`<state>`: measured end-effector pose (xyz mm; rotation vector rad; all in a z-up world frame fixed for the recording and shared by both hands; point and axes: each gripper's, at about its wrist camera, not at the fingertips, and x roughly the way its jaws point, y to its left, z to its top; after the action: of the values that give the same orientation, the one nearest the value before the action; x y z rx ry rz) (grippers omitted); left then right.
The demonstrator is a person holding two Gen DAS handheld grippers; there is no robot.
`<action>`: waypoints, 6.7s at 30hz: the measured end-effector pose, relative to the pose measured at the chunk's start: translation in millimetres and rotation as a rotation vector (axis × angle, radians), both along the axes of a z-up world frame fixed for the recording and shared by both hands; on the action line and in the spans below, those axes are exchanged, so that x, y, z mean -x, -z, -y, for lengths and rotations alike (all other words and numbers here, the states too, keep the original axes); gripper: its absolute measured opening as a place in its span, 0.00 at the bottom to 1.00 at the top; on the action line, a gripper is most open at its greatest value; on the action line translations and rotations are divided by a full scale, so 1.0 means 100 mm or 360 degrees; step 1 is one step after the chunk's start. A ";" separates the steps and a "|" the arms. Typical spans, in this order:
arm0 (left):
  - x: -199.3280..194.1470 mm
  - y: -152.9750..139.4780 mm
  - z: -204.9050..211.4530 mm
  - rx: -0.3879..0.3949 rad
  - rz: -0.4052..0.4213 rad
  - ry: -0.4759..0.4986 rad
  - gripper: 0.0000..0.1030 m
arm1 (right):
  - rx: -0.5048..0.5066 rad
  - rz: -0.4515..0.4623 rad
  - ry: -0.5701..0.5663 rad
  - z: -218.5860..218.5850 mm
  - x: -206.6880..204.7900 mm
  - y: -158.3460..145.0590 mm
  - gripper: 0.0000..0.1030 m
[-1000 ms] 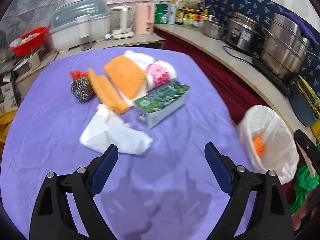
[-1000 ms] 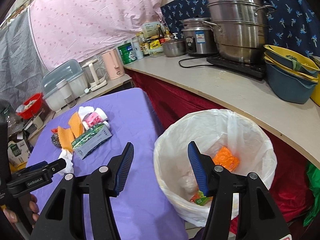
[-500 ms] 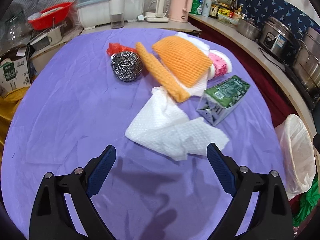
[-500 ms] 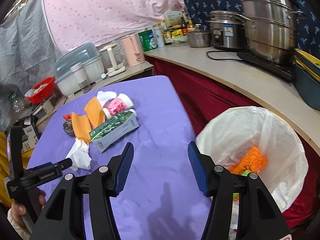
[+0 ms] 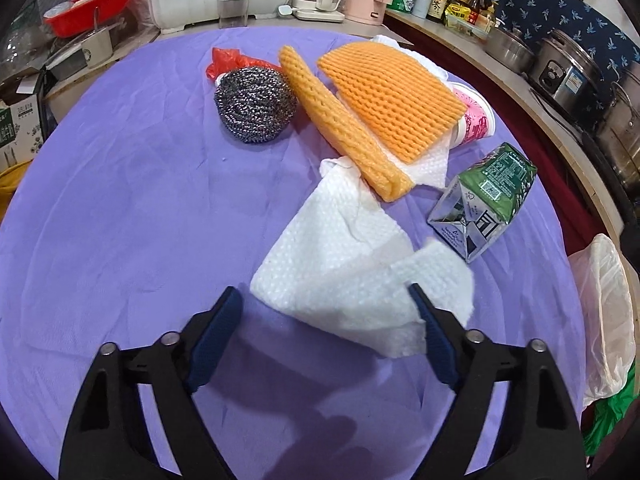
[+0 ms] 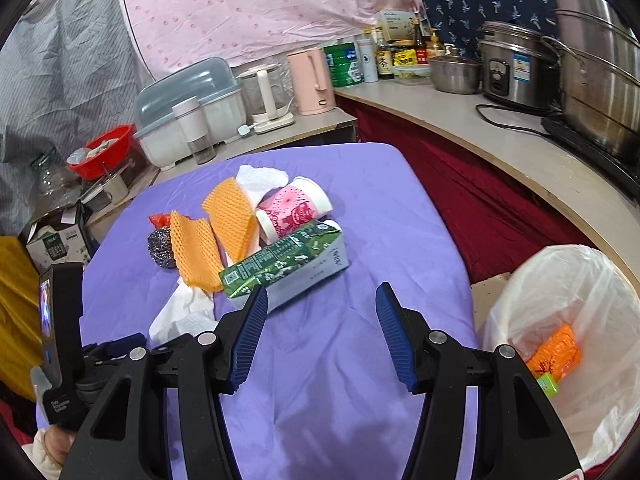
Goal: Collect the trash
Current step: 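Grasp the white tissue with the left tool while the right tool grasps another tissue, then carry both tissues over the white bin and open both tools to drop them, then move both tools back toward the steel wool and green carton on the table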
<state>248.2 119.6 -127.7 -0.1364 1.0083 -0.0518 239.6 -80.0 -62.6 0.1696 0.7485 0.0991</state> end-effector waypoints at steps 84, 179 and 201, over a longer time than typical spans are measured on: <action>0.99 -1.14 2.43 0.0066 0.0307 0.0842 0.17 | -0.0341 0.0202 0.0506 2.50 1.11 -0.46 0.02; 0.44 -0.76 0.73 -0.0049 0.0226 0.0215 0.64 | -0.0267 -0.0015 0.0177 0.56 0.41 0.05 0.63; -0.11 -0.50 -0.54 -0.0046 0.0148 -0.0097 0.67 | -0.0272 -0.0188 0.0196 -0.72 -0.47 0.59 0.71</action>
<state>258.9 173.1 -77.2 -0.1369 0.9113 0.0122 286.8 -8.2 -121.9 0.3865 0.8455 0.0359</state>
